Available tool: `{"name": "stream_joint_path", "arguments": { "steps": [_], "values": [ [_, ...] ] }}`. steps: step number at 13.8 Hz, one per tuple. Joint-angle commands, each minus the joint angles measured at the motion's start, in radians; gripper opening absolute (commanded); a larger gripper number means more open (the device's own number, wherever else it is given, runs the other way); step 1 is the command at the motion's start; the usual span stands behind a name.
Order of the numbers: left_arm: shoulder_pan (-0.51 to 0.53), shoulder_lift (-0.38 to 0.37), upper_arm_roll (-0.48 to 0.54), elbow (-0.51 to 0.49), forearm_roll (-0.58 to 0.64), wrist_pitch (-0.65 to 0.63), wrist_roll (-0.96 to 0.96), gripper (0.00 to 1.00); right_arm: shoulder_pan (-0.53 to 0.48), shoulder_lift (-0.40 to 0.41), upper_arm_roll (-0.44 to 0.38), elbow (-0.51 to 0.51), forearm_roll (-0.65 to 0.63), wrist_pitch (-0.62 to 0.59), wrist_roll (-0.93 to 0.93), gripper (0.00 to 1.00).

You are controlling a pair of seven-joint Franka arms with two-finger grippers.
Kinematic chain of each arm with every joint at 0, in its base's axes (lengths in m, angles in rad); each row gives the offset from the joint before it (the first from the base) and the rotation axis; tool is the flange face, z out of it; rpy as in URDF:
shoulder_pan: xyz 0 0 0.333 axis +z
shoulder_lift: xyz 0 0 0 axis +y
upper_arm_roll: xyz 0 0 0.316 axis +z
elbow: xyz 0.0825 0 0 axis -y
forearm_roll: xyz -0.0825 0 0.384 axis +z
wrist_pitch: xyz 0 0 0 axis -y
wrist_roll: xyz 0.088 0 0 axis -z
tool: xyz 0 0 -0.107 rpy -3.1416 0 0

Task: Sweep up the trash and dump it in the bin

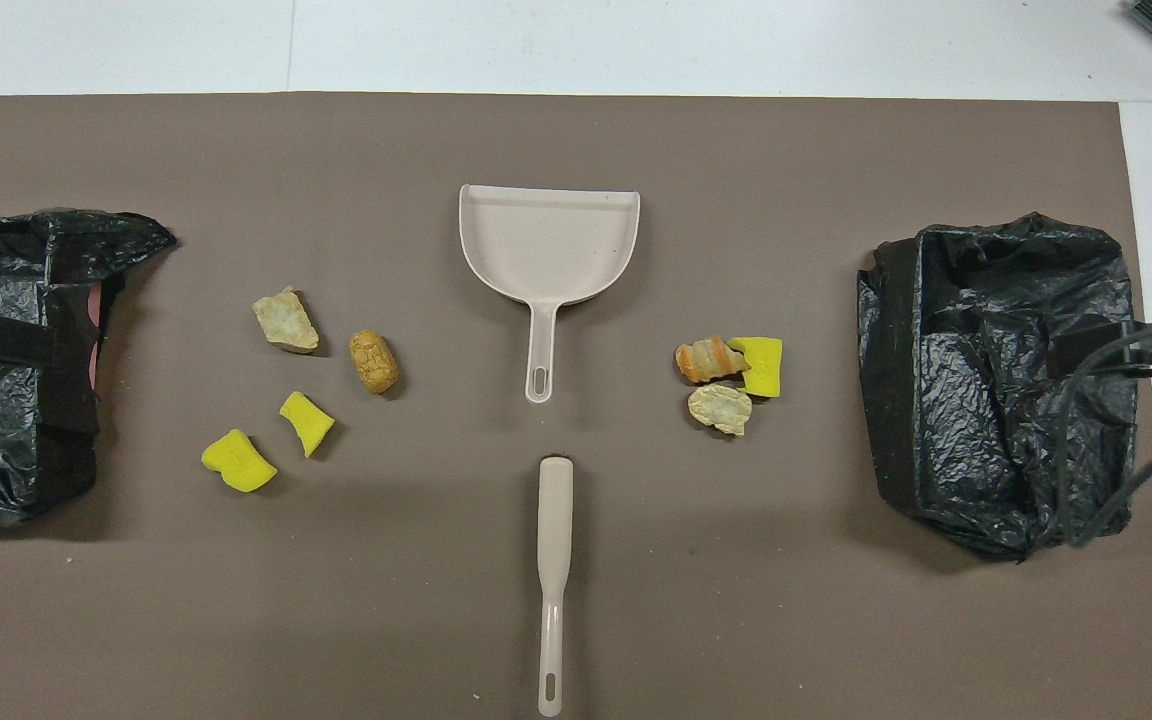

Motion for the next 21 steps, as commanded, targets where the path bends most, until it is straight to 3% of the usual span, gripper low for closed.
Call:
{"name": "stream_joint_path", "arguments": {
  "steps": [1,9,12,16,21],
  "values": [
    [-0.002,0.002,0.001,0.014,0.018,-0.018,0.005,1.00,-0.002,-0.018,0.001,-0.028,0.003,0.027,-0.011,1.00],
    [-0.054,-0.011,-0.046,-0.003,0.018,-0.013,0.011,1.00,-0.005,-0.018,0.001,-0.028,0.003,0.026,-0.011,1.00],
    [-0.131,-0.019,-0.048,-0.107,0.016,-0.002,0.014,1.00,-0.005,-0.019,0.001,-0.031,0.003,0.024,-0.011,1.00],
    [-0.232,-0.103,-0.048,-0.392,0.014,0.247,0.009,1.00,0.018,-0.015,0.001,-0.038,0.003,0.021,-0.008,1.00],
    [-0.419,-0.109,-0.048,-0.561,0.002,0.393,-0.096,1.00,0.067,0.011,0.003,-0.086,0.003,0.074,0.020,1.00]
  ]
}}
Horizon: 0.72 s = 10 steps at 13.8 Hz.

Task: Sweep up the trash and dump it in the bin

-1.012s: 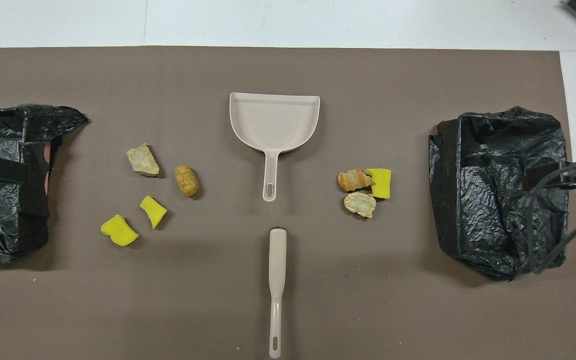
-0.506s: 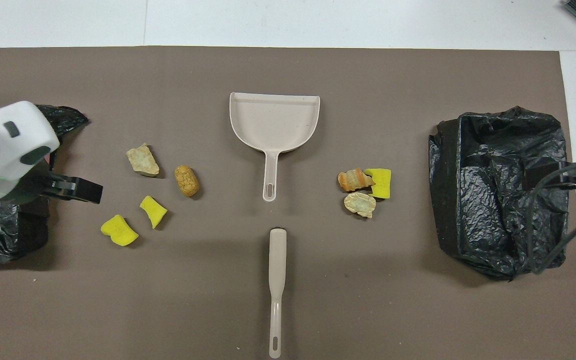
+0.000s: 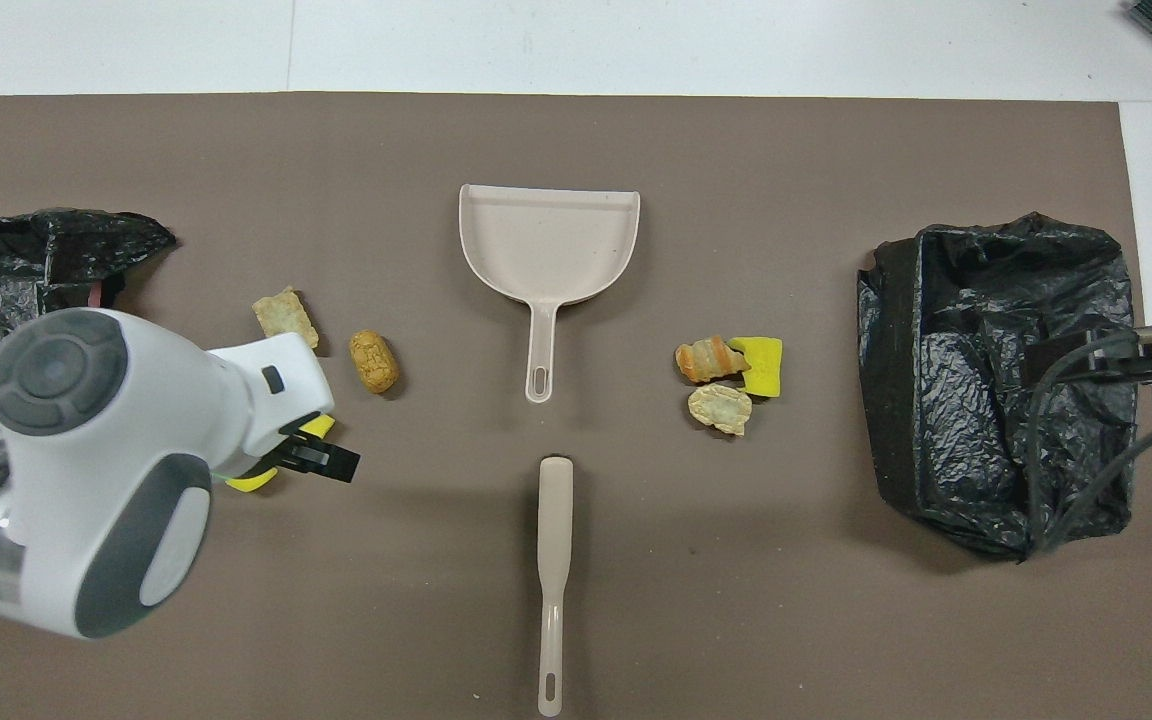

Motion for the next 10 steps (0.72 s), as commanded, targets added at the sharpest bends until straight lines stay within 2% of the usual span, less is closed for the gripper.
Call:
{"name": "stream_joint_path", "arguments": {
  "steps": [1,3,6,8,10],
  "values": [
    [-0.133,-0.053,0.016,-0.135,0.004,0.123,-0.099,1.00,0.052,0.015,0.002,-0.051,0.002,0.075,0.030,1.00],
    [-0.249,-0.041,0.016,-0.202,0.004,0.243,-0.260,1.00,0.081,0.093,0.004,-0.049,0.002,0.139,0.085,1.00],
    [-0.417,0.005,0.016,-0.217,0.004,0.335,-0.507,1.00,0.135,0.227,0.004,-0.014,0.003,0.228,0.124,1.00],
    [-0.510,0.049,0.016,-0.217,0.004,0.387,-0.629,1.00,0.163,0.258,0.008,-0.023,0.017,0.256,0.173,1.00],
    [-0.570,0.056,0.016,-0.217,0.004,0.398,-0.719,1.00,0.204,0.267,0.008,-0.026,0.051,0.253,0.230,1.00]
  ]
}}
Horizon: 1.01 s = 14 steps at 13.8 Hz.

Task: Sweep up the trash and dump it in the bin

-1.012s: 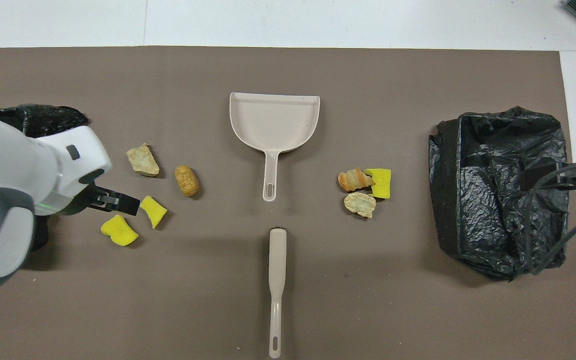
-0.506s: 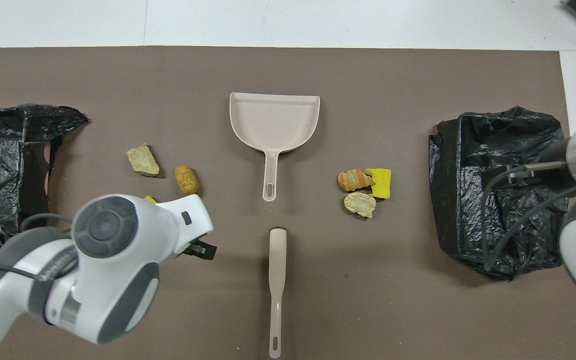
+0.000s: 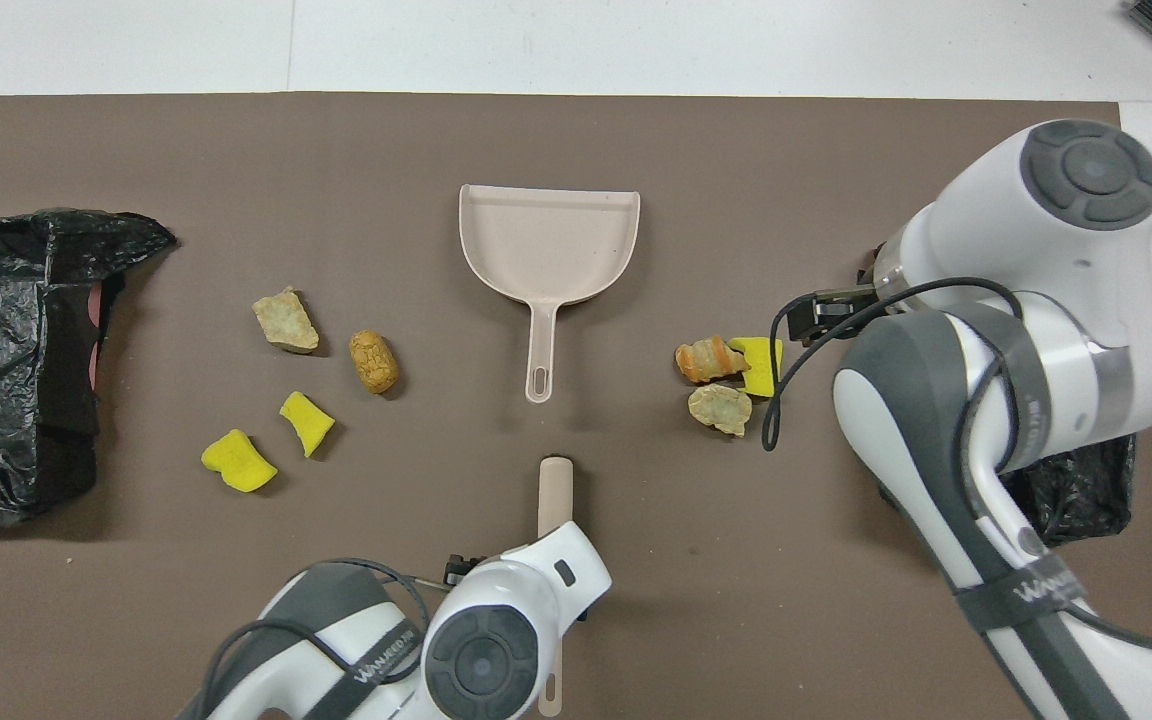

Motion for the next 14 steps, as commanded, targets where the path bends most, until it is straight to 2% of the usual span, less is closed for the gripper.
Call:
{"name": "stream_joint_path", "arguments": {
  "steps": [1,4,6,7,8,10,13,14],
  "values": [
    [-0.072,0.004,0.021,-0.020,0.005,0.031,-0.071,1.00,0.026,0.007,0.005,0.017,0.054,-0.005,0.093,1.00],
    [-0.092,0.002,0.021,-0.058,0.005,0.064,-0.078,1.00,0.081,0.043,0.005,0.020,0.091,0.032,0.172,1.00],
    [-0.095,0.004,0.021,-0.078,0.005,0.084,-0.076,1.00,0.075,0.044,0.005,0.017,0.092,0.031,0.169,1.00],
    [-0.106,0.002,0.023,-0.088,0.005,0.092,-0.076,0.84,0.075,0.046,0.005,0.019,0.095,0.034,0.170,1.00],
    [-0.111,0.002,0.023,-0.086,0.005,0.086,-0.078,0.54,0.077,0.046,0.005,0.019,0.095,0.034,0.172,1.00],
    [-0.109,-0.001,0.023,-0.077,0.005,0.080,-0.082,0.45,0.077,0.046,0.006,0.017,0.097,0.034,0.170,1.00],
    [-0.100,-0.027,0.023,-0.074,0.005,0.055,-0.082,0.45,0.077,0.046,0.006,0.017,0.097,0.034,0.169,1.00],
    [-0.100,-0.028,0.025,-0.074,0.005,0.054,-0.082,0.32,0.077,0.046,0.005,0.017,0.097,0.034,0.169,1.00]
  ]
}}
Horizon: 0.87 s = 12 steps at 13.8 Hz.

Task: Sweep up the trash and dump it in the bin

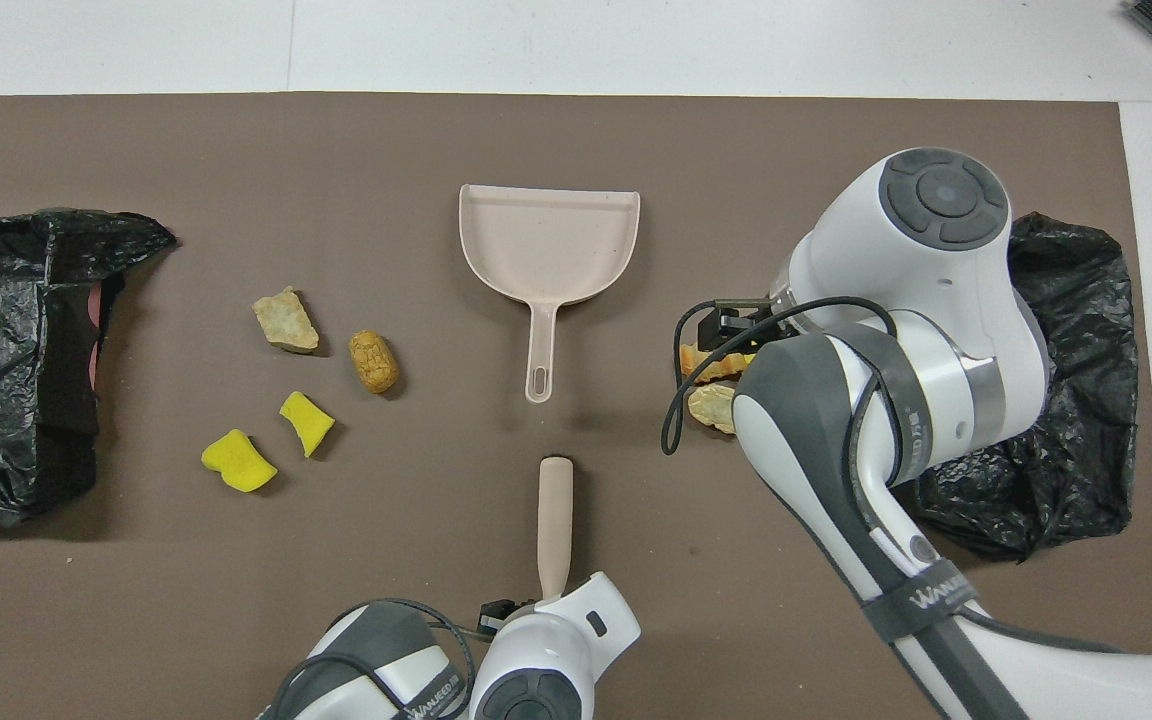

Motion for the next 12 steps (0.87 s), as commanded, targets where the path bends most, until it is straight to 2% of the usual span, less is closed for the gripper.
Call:
{"name": "stream_joint_path", "arguments": {
  "steps": [1,2,3,5,7,10,12],
  "values": [
    [-0.015,-0.034,0.017,-0.017,0.005,-0.006,-0.016,0.18,-0.006,0.008,0.001,0.011,0.022,0.009,0.009,1.00],
    [-0.014,-0.034,0.017,-0.019,0.005,-0.007,-0.016,0.02,-0.006,0.008,0.001,0.011,0.022,0.009,0.009,1.00],
    [-0.012,-0.034,0.017,-0.019,0.005,-0.007,-0.033,0.00,-0.006,0.008,0.001,0.011,0.022,0.009,0.010,1.00],
    [-0.008,-0.053,0.024,-0.002,0.005,-0.017,-0.149,0.00,-0.001,0.008,0.001,0.012,0.023,0.007,0.019,1.00],
    [0.030,-0.078,0.040,0.050,0.005,-0.175,-0.158,0.00,0.000,0.008,0.003,0.015,0.025,0.010,0.033,1.00],
    [0.145,-0.119,0.040,0.116,0.006,-0.351,-0.142,0.00,0.013,0.008,0.003,0.020,0.040,0.026,0.065,1.00],
    [0.276,-0.138,0.040,0.162,0.009,-0.429,-0.080,0.00,0.060,0.032,0.003,0.032,0.049,0.053,0.137,1.00]
  ]
}}
